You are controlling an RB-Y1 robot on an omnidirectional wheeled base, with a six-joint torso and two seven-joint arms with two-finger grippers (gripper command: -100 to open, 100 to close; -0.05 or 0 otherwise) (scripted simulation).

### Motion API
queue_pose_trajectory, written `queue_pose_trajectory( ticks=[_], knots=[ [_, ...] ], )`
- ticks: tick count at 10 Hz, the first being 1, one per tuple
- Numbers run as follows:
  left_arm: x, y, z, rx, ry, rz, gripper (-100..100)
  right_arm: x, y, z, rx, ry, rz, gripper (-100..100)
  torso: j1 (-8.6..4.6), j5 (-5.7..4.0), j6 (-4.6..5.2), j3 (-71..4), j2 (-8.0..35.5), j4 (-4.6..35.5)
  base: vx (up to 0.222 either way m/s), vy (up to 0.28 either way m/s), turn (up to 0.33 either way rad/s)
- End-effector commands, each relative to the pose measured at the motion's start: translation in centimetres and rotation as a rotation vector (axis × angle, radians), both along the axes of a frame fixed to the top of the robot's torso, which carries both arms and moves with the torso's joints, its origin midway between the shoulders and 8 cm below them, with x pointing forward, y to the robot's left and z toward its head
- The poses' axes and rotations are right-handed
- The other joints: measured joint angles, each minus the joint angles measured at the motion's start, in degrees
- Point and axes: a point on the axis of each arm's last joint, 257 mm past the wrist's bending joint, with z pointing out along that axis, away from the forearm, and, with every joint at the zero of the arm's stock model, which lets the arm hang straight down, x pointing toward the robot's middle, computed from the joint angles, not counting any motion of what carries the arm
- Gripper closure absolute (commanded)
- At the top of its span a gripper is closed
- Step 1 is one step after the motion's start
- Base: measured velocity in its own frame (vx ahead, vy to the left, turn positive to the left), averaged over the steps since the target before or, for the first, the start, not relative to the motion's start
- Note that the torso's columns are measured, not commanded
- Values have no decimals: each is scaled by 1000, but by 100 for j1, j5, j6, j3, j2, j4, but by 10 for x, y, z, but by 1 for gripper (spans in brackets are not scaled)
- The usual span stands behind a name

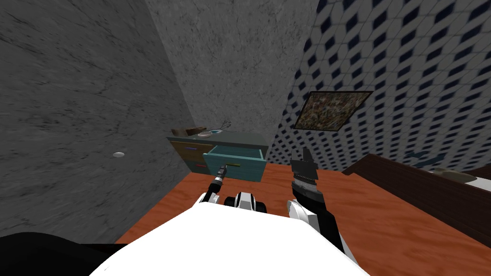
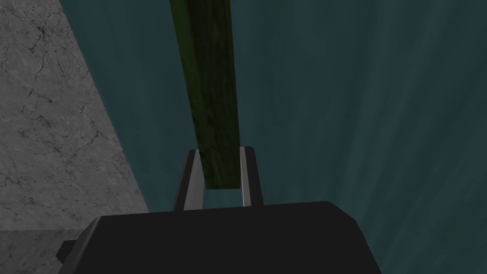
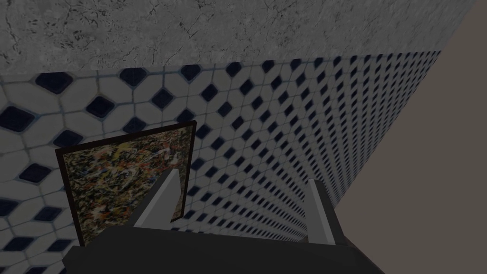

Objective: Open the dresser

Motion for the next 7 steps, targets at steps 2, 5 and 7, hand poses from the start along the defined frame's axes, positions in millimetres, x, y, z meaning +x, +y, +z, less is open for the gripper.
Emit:
queue_pose_trajectory(
  ticks=[2,5,7],
  knots=[
    [10,4,21,0,0,0,-100,0,0,0,0,0,0,0,-2,3,-1,-3,0,-8,-24,-10,5],
    [17,6,38,-1,0,-1,-100,0,0,0,0,0,0,0,1,4,0,14,26,-1,-13,-9,2],
    [20,7,49,-1,0,-2,-100,0,0,0,0,0,0,0,1,5,-1,15,28,-1,-23,-11,2]
  ],
)
